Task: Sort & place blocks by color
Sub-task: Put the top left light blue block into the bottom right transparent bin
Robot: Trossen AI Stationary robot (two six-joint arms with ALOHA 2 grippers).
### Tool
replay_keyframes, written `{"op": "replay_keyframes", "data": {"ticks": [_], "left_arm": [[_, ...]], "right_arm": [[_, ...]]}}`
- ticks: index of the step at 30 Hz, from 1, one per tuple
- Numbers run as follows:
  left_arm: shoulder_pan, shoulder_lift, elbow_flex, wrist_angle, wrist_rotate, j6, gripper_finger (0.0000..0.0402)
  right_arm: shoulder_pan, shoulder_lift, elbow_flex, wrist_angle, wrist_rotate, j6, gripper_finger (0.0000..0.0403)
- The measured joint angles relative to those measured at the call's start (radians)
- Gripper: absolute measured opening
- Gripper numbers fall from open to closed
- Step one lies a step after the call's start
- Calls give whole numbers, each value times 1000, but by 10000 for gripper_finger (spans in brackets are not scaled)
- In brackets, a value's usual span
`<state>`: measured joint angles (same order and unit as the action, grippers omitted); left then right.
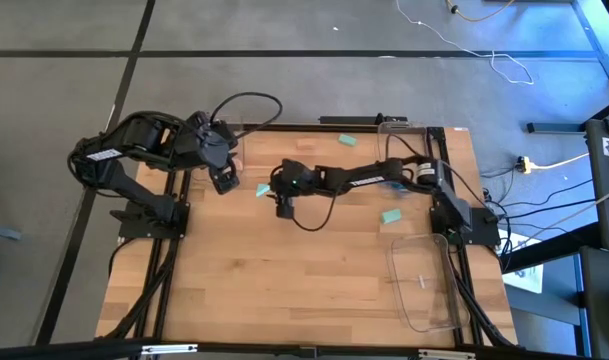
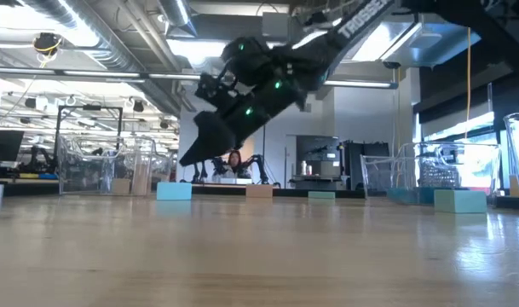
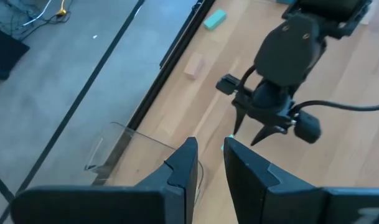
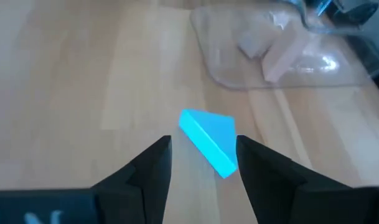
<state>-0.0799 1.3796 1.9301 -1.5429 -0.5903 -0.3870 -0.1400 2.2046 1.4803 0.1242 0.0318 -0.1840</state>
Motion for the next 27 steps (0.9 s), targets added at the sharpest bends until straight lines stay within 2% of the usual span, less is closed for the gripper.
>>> {"op": "replay_keyframes", "data": {"ticks": [12, 27], "left_arm": [[0, 0, 0, -2, -5, 4, 72], [0, 0, 0, -22, -29, 5, 72]], "right_arm": [[-59, 93, 0, 154, 0, 45, 181], [-69, 111, 0, 161, -61, -21, 181]]}}
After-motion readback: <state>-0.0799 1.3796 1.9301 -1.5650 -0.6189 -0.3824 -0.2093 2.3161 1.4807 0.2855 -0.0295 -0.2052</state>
